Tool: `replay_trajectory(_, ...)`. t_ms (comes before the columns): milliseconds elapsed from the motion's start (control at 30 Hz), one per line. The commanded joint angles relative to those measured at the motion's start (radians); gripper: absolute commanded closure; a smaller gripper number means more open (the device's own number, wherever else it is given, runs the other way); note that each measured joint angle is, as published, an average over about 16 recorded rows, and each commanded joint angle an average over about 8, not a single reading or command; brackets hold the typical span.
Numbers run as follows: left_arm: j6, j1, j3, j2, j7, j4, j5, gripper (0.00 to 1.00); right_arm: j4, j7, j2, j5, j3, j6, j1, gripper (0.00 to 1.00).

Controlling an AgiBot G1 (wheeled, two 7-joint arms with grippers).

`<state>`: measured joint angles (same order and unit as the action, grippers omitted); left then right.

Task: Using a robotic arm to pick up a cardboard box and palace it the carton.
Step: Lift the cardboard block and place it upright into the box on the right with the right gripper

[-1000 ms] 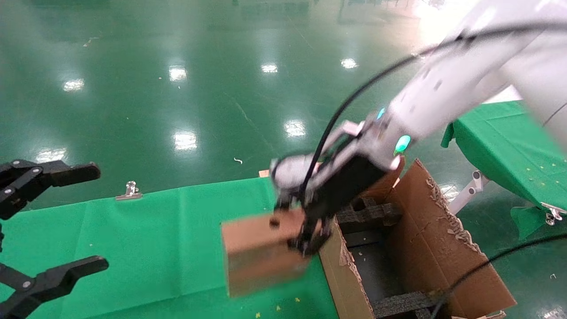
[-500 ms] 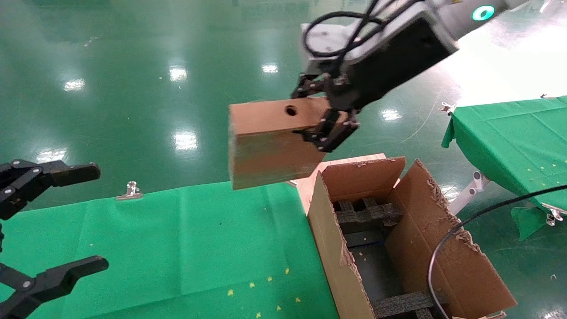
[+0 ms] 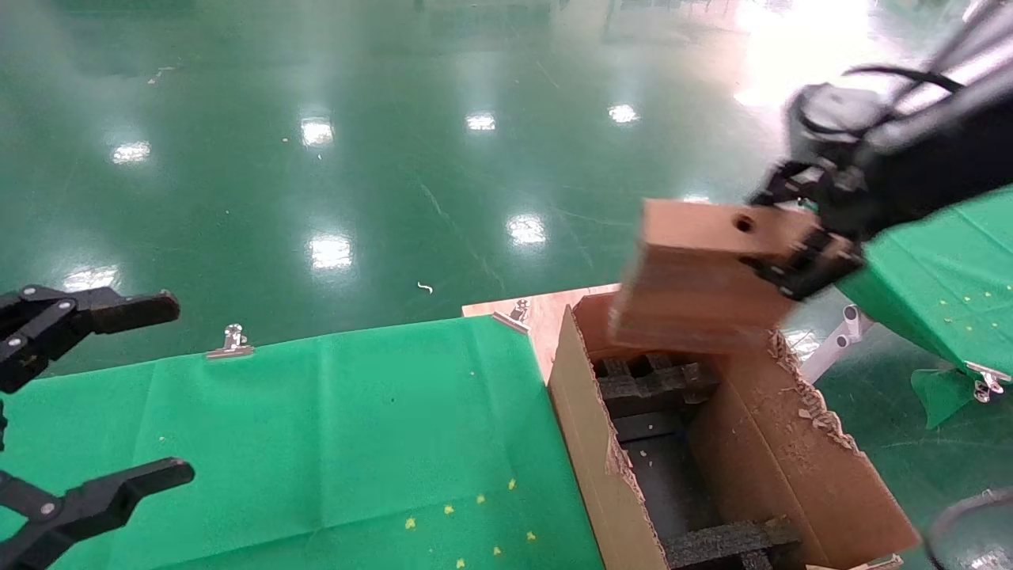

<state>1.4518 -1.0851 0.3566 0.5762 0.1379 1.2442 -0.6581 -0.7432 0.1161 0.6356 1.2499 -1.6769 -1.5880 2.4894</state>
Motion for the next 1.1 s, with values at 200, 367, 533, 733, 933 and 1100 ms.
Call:
replay_trajectory(200,0.000,0.000,0.000,0.000,0.000,0.000,0.000,0.00,-0.098,0.065,-0.141,0.029,-0.080,0.011,0.051,1.00)
replay_trajectory(367,0.000,0.000,0.000,0.000,0.000,0.000,0.000,0.00,-0.144,0.089,-0.191,0.015,-0.102,0.018,0.055,1.00)
replay_trajectory(533,0.000,0.000,0.000,0.000,0.000,0.000,0.000,0.00,-0.156,0.095,-0.201,0.007,-0.108,0.019,0.053,1.00)
replay_trajectory(733,0.000,0.000,0.000,0.000,0.000,0.000,0.000,0.00,-0.149,0.114,-0.195,0.007,-0.105,0.038,0.047,1.00)
replay_trajectory(933,0.000,0.000,0.000,0.000,0.000,0.000,0.000,0.00,-0.198,0.289,-0.221,0.019,-0.115,0.140,0.023,1.00)
replay_trajectory(1100,0.000,0.000,0.000,0.000,0.000,0.000,0.000,0.00,-0.330,0.543,-0.273,0.087,-0.137,0.237,0.015,1.00)
